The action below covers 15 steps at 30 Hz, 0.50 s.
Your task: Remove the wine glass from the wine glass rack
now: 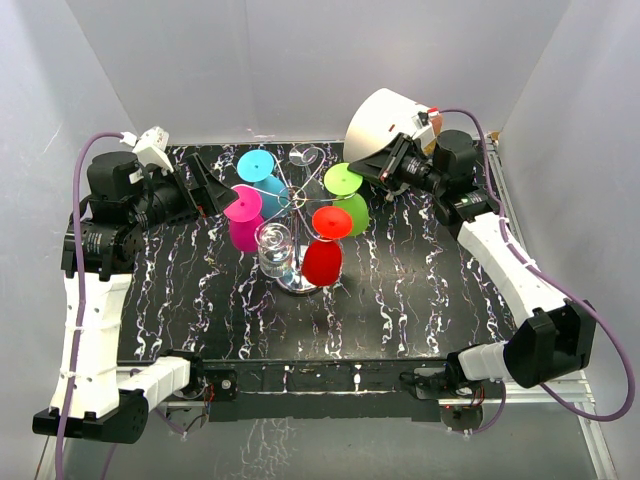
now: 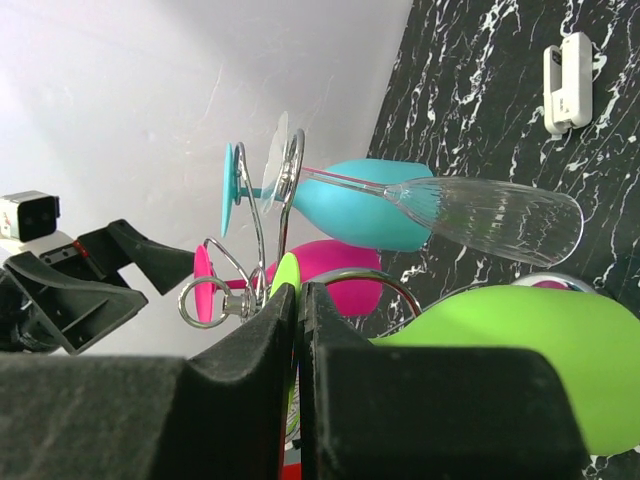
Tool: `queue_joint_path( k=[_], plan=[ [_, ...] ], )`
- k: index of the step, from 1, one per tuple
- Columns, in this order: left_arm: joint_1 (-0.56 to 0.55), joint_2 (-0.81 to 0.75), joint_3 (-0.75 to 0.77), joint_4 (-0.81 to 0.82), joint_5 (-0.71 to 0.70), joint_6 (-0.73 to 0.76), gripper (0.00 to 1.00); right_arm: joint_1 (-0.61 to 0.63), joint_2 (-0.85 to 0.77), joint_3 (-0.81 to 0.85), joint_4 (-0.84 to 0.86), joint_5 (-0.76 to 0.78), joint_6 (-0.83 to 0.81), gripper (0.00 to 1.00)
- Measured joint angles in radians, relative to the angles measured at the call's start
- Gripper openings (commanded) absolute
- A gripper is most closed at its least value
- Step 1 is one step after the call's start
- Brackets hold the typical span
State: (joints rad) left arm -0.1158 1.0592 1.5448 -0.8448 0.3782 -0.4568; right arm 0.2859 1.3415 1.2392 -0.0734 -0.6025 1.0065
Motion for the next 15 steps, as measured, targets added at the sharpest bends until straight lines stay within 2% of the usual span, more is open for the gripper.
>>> queue_joint_path(
  k=[15],
  plan=[
    [0.000, 0.000, 0.000, 0.000, 0.000, 0.000, 0.99, -0.040, -0.010, -0.030, 0.033, -0.061, 0.092, 0.00]
  ],
)
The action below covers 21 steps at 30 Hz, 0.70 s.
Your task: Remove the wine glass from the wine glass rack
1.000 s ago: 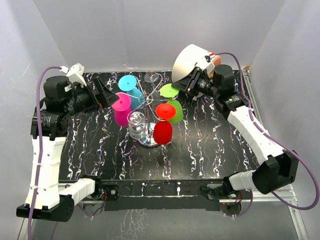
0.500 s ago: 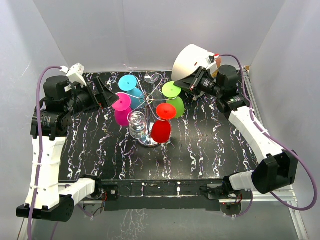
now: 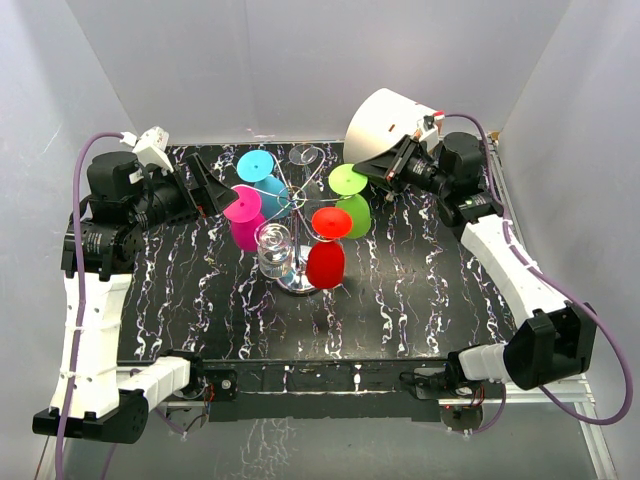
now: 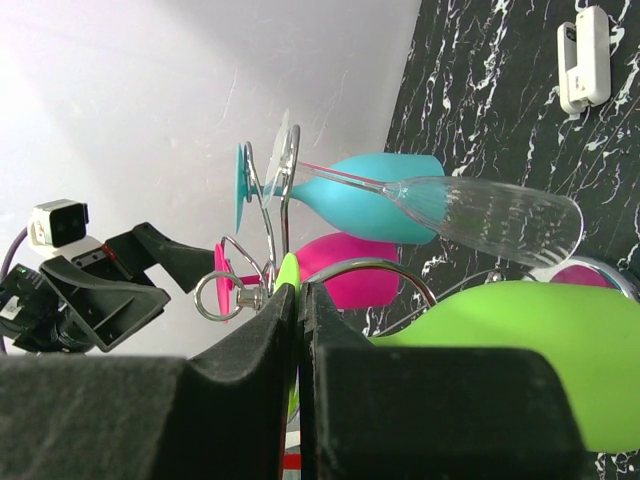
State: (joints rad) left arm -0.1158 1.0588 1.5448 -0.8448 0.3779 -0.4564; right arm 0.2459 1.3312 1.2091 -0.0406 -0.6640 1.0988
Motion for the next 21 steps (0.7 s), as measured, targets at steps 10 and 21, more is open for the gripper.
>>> queue_joint_path(
  k=[10, 21],
  plan=[
    [0.000, 0.000, 0.000, 0.000, -0.001, 0.002, 0.99, -0.013, -0.030, -0.030, 0.001, -0.032, 0.012, 0.00],
    [0.000, -0.003, 0.000, 0.000, 0.000, 0.003, 0.99, -0.012, -0.047, -0.043, 0.018, -0.080, 0.019, 0.00]
  ],
)
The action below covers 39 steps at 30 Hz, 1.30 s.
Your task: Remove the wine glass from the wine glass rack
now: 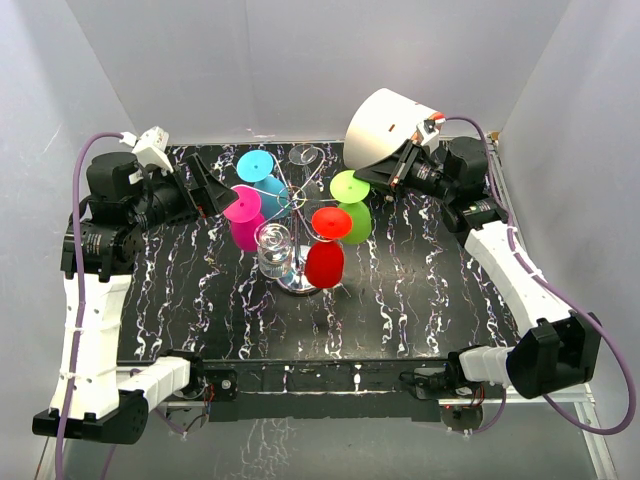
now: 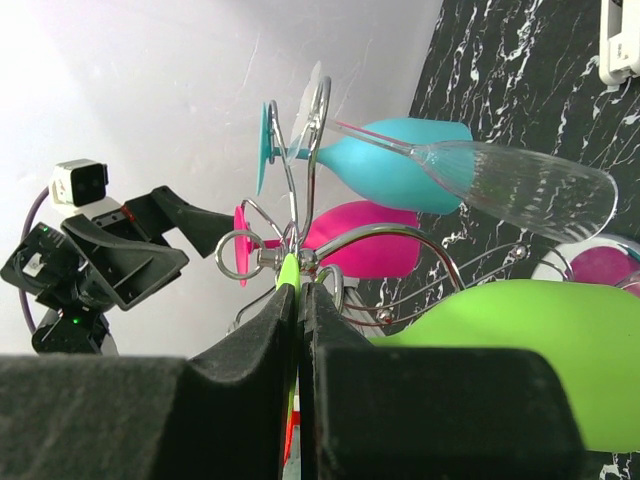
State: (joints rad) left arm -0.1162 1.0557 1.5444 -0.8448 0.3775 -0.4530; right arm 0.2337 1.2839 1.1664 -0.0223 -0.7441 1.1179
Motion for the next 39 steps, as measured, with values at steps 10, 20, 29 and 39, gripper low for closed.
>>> queue_joint_path(
  k=[10, 20, 29, 39],
  plan=[
    [0.000, -0.006, 0.000, 0.000, 0.000, 0.000, 0.99, 0.000, -0.004, 0.000, 0.007, -0.016, 0.010, 0.00],
    [0.000, -0.007, 0.000, 0.000, 0.000, 0.000, 0.99, 0.022, -0.004, 0.000, 0.027, -0.021, 0.012, 0.00],
    [0.000, -0.007, 0.000, 0.000, 0.000, 0.000, 0.99, 0.049, 0.010, 0.001, 0.028, -0.010, 0.012, 0.00],
    [0.000, -0.007, 0.000, 0.000, 0.000, 0.000, 0.99, 0.070, 0.043, 0.023, 0.035, 0.020, 0.013, 0.00]
  ],
)
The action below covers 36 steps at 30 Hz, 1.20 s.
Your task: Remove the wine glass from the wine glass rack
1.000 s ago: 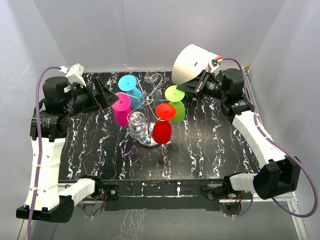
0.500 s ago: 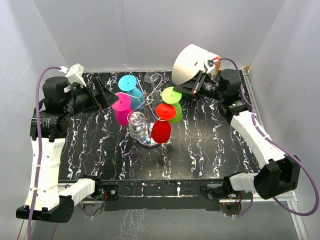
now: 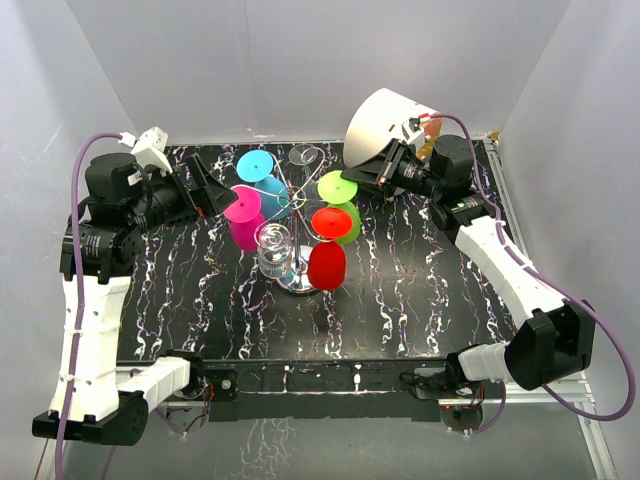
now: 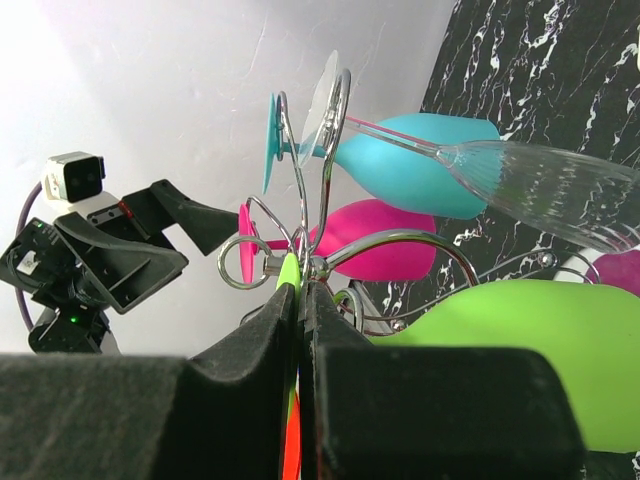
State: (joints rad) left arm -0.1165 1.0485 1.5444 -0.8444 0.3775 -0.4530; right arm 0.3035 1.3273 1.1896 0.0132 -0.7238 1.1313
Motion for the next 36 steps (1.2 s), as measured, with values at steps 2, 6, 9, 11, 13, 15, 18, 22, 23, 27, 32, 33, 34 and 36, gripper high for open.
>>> queue_joint_path(
  k=[2, 6, 9, 11, 13, 15, 18, 22, 23, 27, 32, 33, 34, 36],
  plan=[
    [0.000, 0.000, 0.000, 0.000, 0.000, 0.000, 0.99, 0.005, 0.004, 0.005, 0.001, 0.007, 0.000, 0.00],
    [0.000, 0.000, 0.000, 0.000, 0.000, 0.004, 0.99, 0.018, 0.013, 0.016, 0.002, 0.023, -0.002, 0.00],
    [0.000, 0.000, 0.000, -0.001, -0.004, 0.009, 0.99, 0.025, 0.014, 0.019, 0.003, 0.045, -0.004, 0.00],
    [0.000, 0.000, 0.000, -0.001, -0.006, 0.011, 0.99, 0.026, 0.014, 0.019, 0.003, 0.056, -0.004, 0.00],
    [0.000, 0.000, 0.000, -0.001, -0.008, 0.012, 0.99, 0.029, 0.014, 0.019, 0.002, 0.068, -0.004, 0.00],
    [0.000, 0.000, 0.000, -0.001, -0.011, 0.014, 0.99, 0.029, 0.014, 0.019, 0.003, 0.077, -0.004, 0.00],
    [0.000, 0.000, 0.000, -0.002, -0.014, 0.015, 0.99, 0.031, 0.014, 0.019, 0.006, 0.087, -0.004, 0.00],
    [0.000, 0.000, 0.000, -0.002, -0.016, 0.015, 0.99, 0.034, 0.018, 0.019, 0.011, 0.097, -0.003, 0.00],
    [0.000, 0.000, 0.000, -0.002, -0.017, 0.015, 0.99, 0.035, 0.018, 0.019, 0.014, 0.098, -0.003, 0.00],
    [0.000, 0.000, 0.000, -0.003, -0.019, 0.015, 0.99, 0.037, 0.019, 0.019, 0.014, 0.116, -0.003, 0.00],
    [0.000, -0.001, 0.000, -0.012, -0.021, 0.015, 0.99, 0.038, 0.019, 0.019, 0.015, 0.158, -0.003, 0.00],
    [0.000, -0.002, 0.000, -0.014, -0.022, 0.015, 0.99, 0.037, 0.019, 0.019, 0.015, 0.168, -0.002, 0.00],
    [0.000, -0.002, 0.000, -0.016, -0.022, 0.015, 0.99, 0.037, 0.019, 0.019, 0.016, 0.177, -0.002, 0.00],
    [0.000, -0.003, 0.000, -0.019, -0.022, 0.015, 0.99, 0.037, 0.019, 0.019, 0.018, 0.187, 0.000, 0.00]
  ],
)
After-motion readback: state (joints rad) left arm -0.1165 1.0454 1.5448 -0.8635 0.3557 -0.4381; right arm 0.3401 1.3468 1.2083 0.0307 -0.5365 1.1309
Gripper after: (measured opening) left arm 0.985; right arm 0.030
